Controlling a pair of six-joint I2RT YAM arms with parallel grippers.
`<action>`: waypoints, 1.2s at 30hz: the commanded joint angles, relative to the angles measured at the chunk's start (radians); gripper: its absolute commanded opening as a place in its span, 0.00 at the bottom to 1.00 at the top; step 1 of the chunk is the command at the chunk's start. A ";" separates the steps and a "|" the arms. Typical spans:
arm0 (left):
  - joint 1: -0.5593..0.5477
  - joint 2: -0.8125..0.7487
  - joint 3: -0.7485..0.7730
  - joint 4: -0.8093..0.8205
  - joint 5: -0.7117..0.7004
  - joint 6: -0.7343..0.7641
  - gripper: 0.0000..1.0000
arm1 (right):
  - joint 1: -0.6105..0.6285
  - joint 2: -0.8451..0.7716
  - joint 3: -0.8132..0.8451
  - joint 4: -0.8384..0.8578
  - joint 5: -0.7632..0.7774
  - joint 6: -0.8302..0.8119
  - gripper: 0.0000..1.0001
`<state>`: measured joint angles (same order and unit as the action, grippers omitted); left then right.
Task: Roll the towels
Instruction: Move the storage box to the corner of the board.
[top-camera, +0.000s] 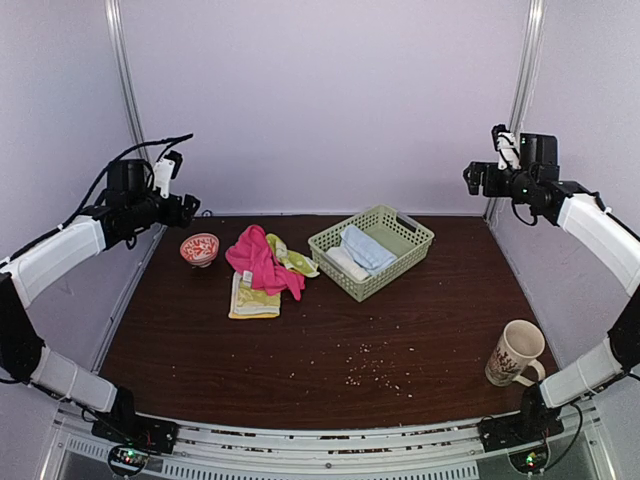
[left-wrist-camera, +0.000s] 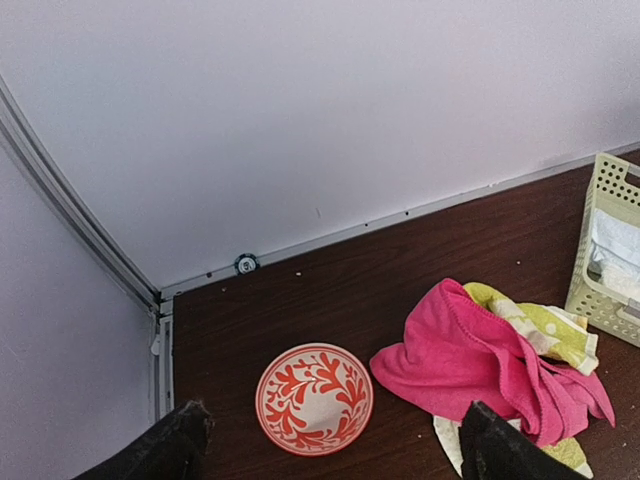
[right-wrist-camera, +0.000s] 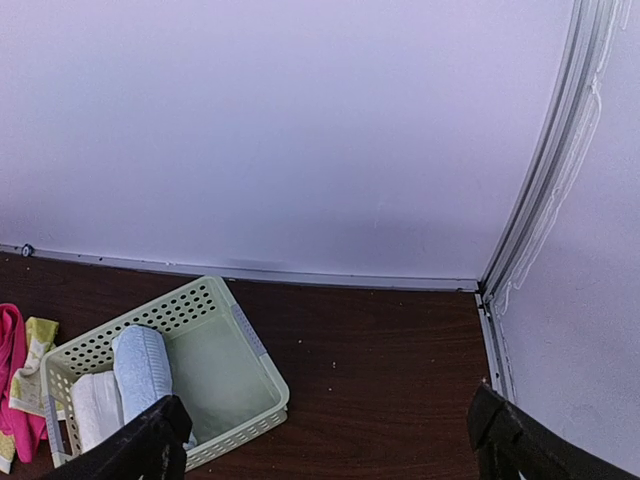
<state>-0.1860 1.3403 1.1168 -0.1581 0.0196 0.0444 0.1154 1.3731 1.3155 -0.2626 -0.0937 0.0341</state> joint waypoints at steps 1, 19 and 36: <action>-0.024 0.035 0.031 0.037 0.040 -0.048 0.87 | -0.025 -0.006 -0.031 0.024 -0.060 -0.005 1.00; -0.246 0.005 -0.084 0.096 -0.002 -0.070 0.61 | 0.230 0.184 0.029 -0.276 -0.300 -0.629 0.70; -0.284 -0.034 -0.165 0.123 -0.024 -0.021 0.65 | 0.552 0.630 0.370 -0.575 -0.166 -0.983 0.53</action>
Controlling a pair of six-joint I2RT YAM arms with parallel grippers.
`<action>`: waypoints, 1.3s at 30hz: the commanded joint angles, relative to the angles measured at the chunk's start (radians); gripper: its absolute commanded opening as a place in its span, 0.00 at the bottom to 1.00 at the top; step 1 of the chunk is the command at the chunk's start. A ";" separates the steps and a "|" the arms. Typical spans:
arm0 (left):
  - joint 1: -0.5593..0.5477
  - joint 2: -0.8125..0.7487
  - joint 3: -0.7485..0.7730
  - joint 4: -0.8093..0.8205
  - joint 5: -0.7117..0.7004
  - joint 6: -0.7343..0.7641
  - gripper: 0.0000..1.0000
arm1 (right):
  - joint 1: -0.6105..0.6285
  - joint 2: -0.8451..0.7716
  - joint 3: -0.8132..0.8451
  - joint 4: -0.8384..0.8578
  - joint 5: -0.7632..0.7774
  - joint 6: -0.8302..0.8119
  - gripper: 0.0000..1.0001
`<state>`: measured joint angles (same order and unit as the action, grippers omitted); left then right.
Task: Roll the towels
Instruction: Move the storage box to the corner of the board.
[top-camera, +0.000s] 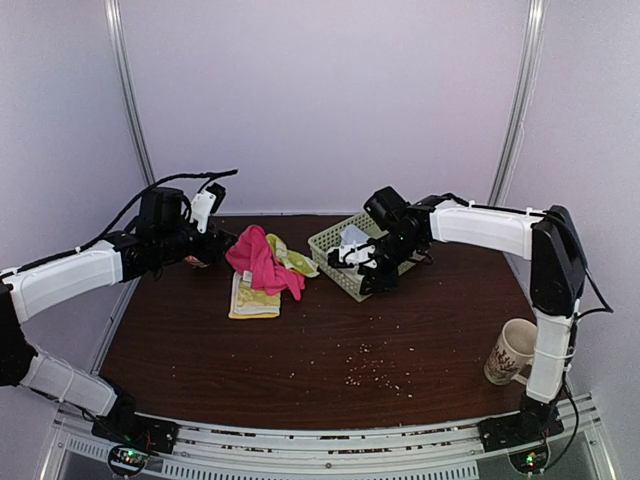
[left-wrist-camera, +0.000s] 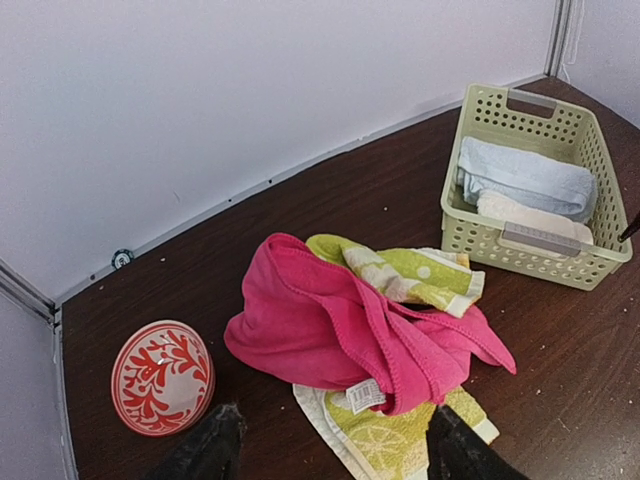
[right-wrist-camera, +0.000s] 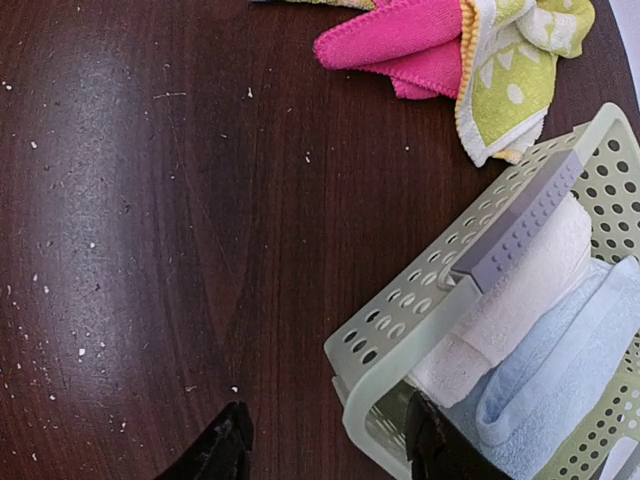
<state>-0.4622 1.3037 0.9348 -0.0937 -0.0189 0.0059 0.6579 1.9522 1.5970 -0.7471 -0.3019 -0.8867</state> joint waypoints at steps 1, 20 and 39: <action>-0.008 0.002 0.018 0.061 0.019 0.017 0.65 | 0.011 0.066 0.107 -0.105 0.049 -0.069 0.53; -0.009 -0.008 0.024 0.075 0.068 0.014 0.65 | -0.009 0.195 0.208 -0.005 0.223 0.093 0.30; -0.009 0.025 0.034 0.069 0.106 0.001 0.66 | -0.216 0.278 0.291 0.106 0.257 0.139 0.22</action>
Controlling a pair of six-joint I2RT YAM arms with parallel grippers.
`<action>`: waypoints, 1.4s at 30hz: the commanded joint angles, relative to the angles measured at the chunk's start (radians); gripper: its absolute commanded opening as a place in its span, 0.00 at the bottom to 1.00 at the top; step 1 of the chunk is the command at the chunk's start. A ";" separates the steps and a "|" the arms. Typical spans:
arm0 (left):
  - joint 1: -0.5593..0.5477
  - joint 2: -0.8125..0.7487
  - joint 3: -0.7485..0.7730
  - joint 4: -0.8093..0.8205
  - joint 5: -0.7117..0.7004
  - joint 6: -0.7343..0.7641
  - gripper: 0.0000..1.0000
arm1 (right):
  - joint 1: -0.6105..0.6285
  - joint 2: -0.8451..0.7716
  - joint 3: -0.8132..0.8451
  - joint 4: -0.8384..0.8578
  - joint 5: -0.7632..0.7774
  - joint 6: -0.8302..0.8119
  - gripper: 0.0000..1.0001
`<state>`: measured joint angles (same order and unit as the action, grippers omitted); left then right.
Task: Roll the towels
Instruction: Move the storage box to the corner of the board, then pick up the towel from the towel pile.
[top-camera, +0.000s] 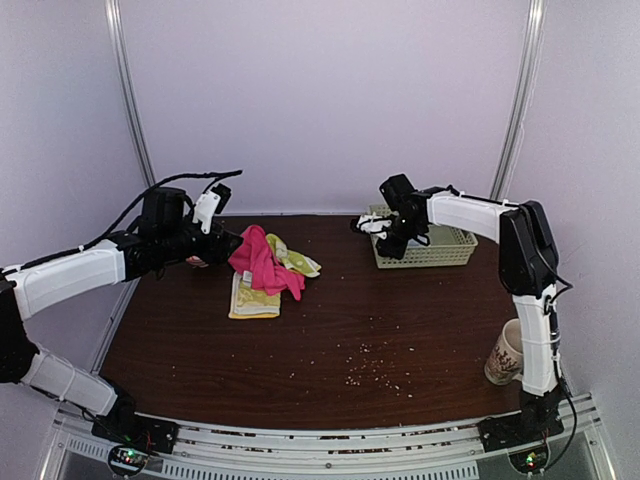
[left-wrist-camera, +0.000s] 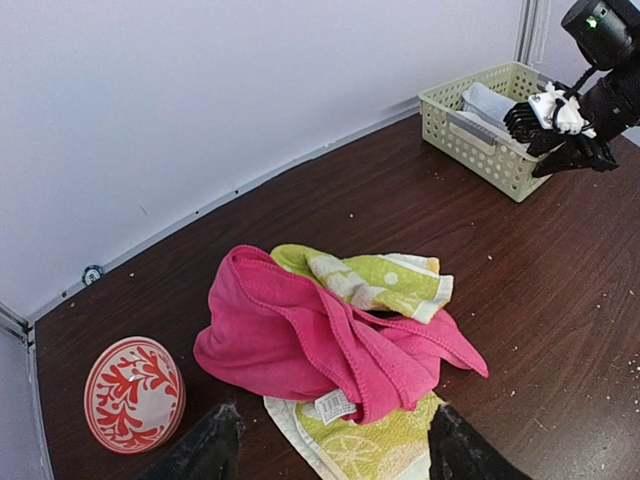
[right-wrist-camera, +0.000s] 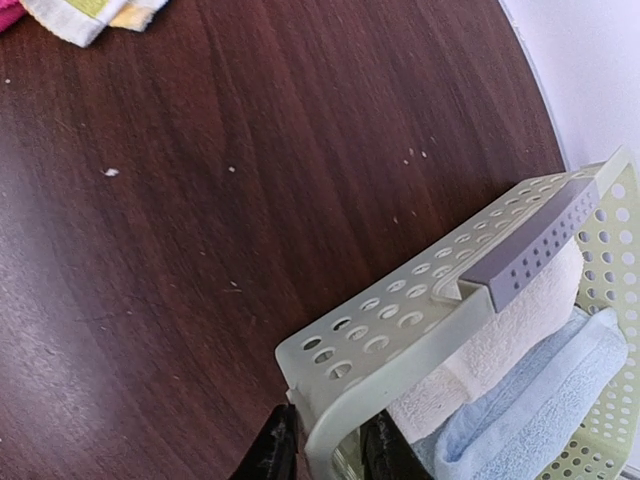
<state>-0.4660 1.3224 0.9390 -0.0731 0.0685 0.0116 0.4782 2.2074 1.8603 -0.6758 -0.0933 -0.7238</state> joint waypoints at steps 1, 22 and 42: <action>-0.005 0.009 0.029 0.049 0.020 -0.006 0.66 | -0.045 0.026 0.034 0.036 0.050 -0.025 0.22; -0.006 0.201 0.167 -0.139 -0.097 -0.118 0.65 | 0.030 -0.387 -0.195 0.025 -0.285 0.266 0.69; -0.025 0.511 0.352 -0.260 -0.188 -0.339 0.60 | 0.003 -0.766 -0.635 -0.001 -0.545 0.324 0.66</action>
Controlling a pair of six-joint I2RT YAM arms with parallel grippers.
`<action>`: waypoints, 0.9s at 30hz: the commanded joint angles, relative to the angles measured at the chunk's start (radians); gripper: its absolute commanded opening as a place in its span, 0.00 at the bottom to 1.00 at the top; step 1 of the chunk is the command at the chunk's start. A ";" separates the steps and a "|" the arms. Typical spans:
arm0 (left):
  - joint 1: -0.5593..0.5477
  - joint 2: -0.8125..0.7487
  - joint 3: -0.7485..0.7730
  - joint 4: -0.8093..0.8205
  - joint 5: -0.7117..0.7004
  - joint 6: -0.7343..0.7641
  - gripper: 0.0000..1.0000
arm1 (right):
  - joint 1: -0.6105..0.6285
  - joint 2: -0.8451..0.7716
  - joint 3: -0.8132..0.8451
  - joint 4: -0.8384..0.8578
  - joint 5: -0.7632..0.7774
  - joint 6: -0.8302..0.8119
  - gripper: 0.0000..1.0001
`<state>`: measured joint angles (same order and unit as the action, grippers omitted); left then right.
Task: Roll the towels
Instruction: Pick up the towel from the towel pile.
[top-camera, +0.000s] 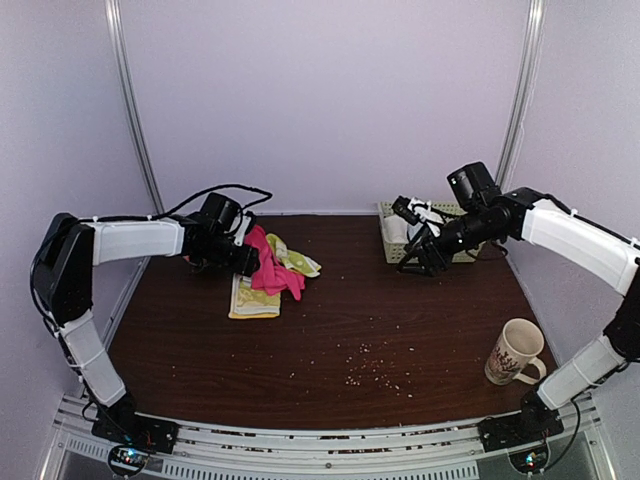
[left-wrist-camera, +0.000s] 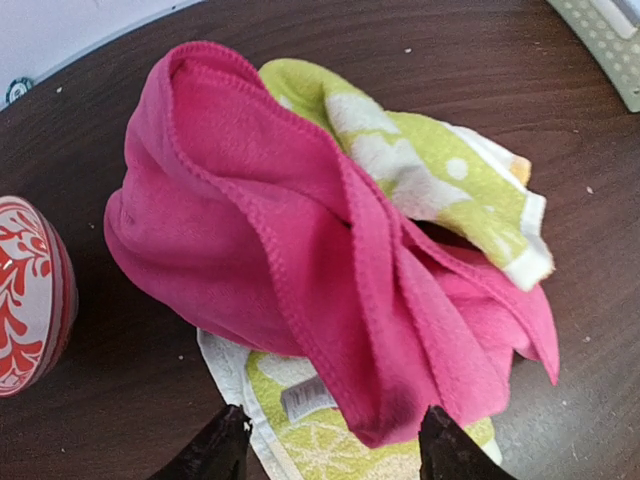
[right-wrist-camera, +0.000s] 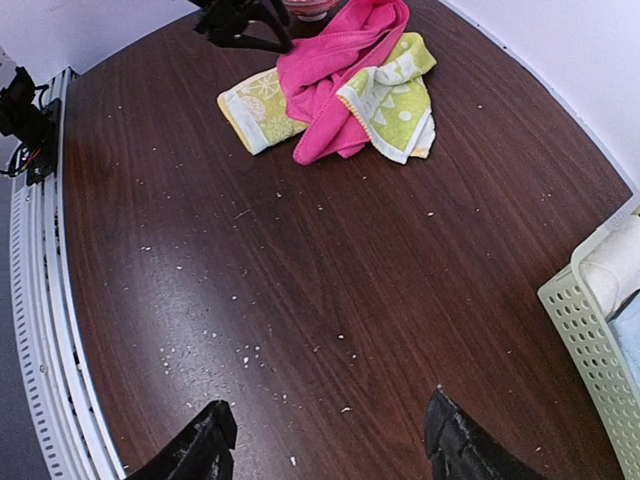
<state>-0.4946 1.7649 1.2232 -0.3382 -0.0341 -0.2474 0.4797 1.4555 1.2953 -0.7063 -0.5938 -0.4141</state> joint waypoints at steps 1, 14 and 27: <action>0.003 0.089 0.083 0.015 -0.065 -0.083 0.60 | 0.001 -0.015 -0.080 0.034 -0.040 0.013 0.66; -0.076 0.168 0.237 0.120 0.179 0.002 0.00 | -0.002 0.042 -0.078 0.056 -0.014 0.004 0.65; -0.088 -0.055 0.654 0.120 0.303 0.106 0.00 | -0.034 0.133 0.041 0.018 -0.011 0.020 0.62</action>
<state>-0.5751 1.8439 1.7527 -0.2855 0.1425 -0.1837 0.4713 1.6012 1.2743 -0.6674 -0.6052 -0.4103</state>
